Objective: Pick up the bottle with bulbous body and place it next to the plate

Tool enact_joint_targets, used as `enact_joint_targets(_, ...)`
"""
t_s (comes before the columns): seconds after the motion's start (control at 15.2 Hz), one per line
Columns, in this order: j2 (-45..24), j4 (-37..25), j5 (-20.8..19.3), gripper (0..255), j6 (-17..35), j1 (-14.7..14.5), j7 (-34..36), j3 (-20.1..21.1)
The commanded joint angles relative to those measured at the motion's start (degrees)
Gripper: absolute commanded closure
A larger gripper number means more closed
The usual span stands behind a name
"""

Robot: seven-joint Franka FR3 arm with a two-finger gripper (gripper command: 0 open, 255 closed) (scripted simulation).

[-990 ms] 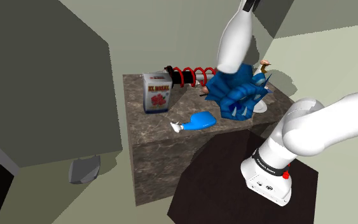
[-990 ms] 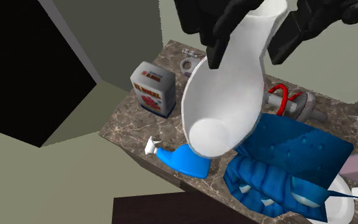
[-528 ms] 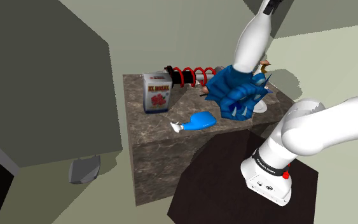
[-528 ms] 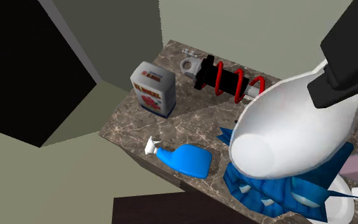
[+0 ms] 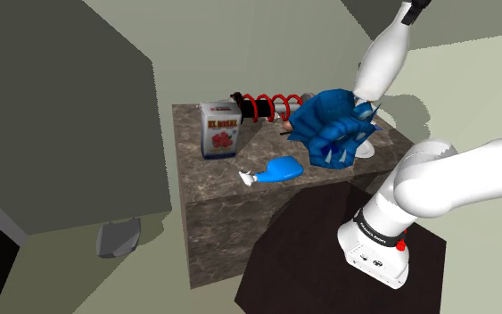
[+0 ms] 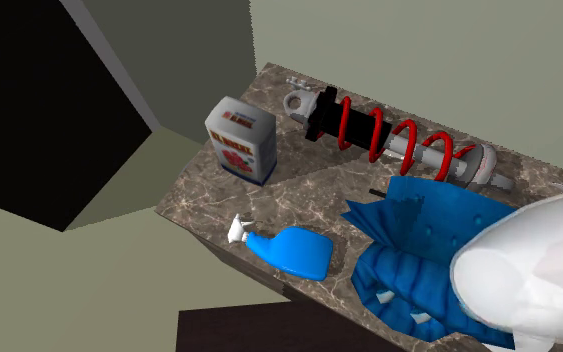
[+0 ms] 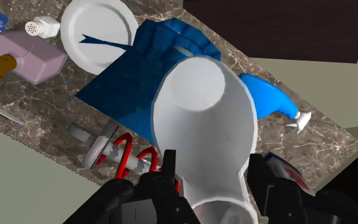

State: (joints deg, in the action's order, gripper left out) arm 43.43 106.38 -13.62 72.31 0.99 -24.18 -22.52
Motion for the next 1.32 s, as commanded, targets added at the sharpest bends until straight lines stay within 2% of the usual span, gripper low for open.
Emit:
enact_joint_targets(0.0, 0.00, -1.11, -1.41, 255, -0.55, 0.12, -2.71, -2.26)
enact_joint_targets(0.4, -1.13, -5.85, -5.59, 255, -1.82, -0.20, -11.43, -10.11)
enact_joint_targets(0.73, -3.55, -11.63, -8.44, 255, -2.55, -1.71, -19.11, -17.72)
enact_joint_targets(1.06, -7.31, -19.33, -10.27, 255, -3.12, -5.21, -27.28, -27.29)
enact_joint_targets(1.25, -10.13, -25.13, -10.73, 255, -3.54, -9.05, -32.46, -34.81)
